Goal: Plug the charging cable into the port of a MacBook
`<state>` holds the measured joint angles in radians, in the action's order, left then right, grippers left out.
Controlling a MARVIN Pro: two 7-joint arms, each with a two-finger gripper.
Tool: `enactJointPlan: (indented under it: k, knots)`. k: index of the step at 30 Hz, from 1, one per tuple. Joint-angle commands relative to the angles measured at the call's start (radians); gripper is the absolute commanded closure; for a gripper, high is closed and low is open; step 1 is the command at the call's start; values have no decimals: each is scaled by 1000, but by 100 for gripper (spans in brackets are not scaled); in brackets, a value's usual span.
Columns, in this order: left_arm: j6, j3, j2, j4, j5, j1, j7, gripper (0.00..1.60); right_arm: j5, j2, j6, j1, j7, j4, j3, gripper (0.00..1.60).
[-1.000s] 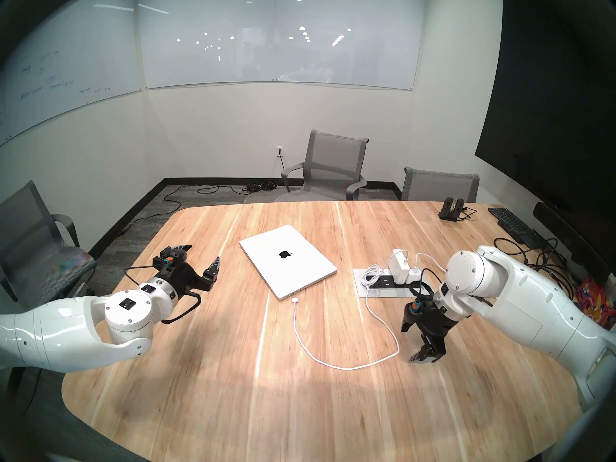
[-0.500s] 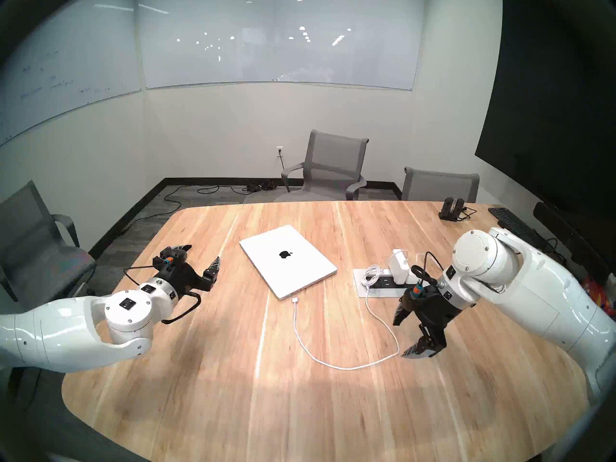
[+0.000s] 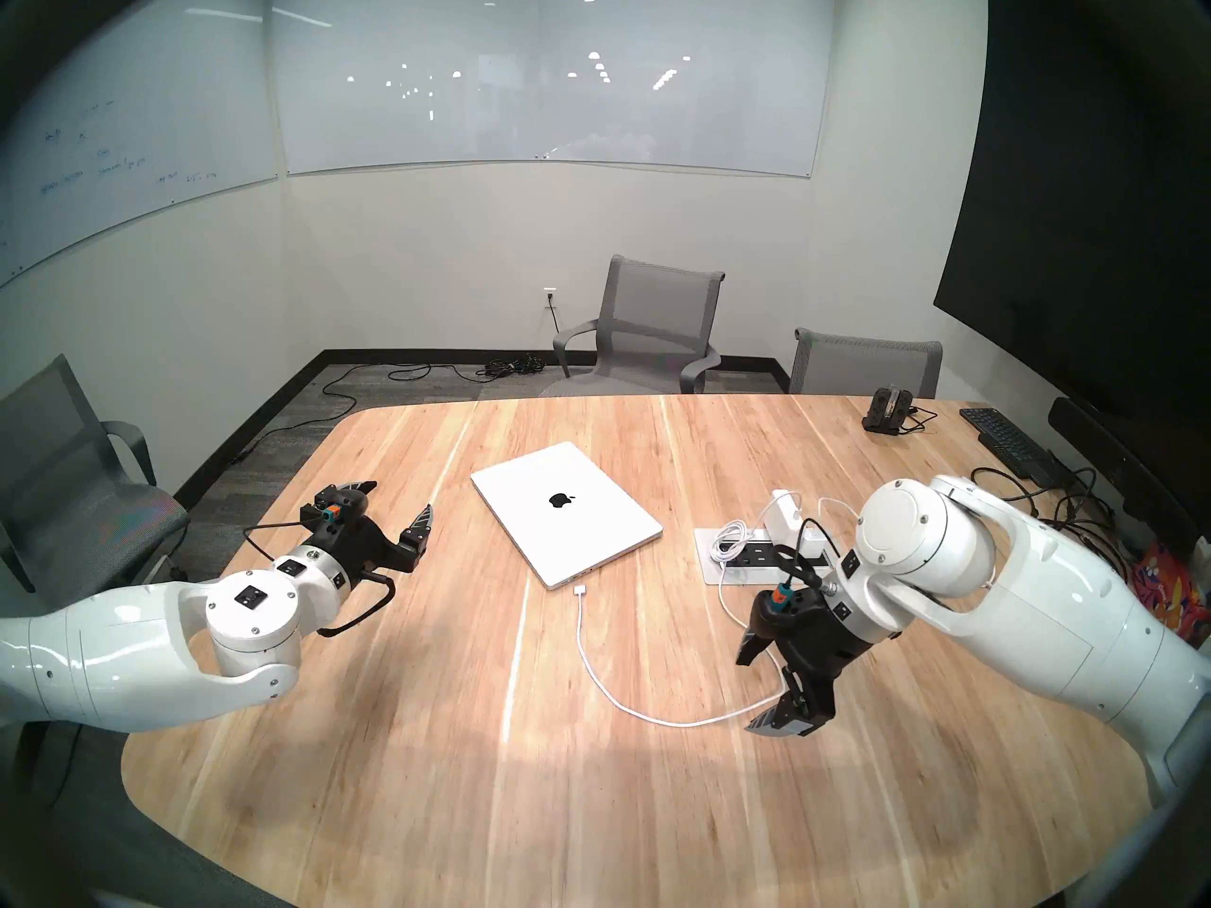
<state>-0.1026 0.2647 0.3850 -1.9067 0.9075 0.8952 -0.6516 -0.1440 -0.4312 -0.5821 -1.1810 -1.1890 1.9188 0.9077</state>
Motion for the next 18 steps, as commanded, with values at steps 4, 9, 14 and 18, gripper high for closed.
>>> enactJointPlan:
  k: [4, 9, 14, 18]
  knots:
    - [-4, 13, 1, -2, 2, -14, 1, 0, 21, -127, -107, -11, 109, 34, -35, 0]
    - [-4, 13, 1, -2, 2, -14, 1, 0, 53, -172, -167, -10, 162, 44, -63, 0]
    - [-4, 13, 1, -2, 2, -14, 1, 0, 74, -217, -227, -10, 217, 47, -76, 0]
    - [-4, 13, 1, -2, 2, -14, 1, 0, 81, -245, -259, -14, 250, 45, -79, 0]
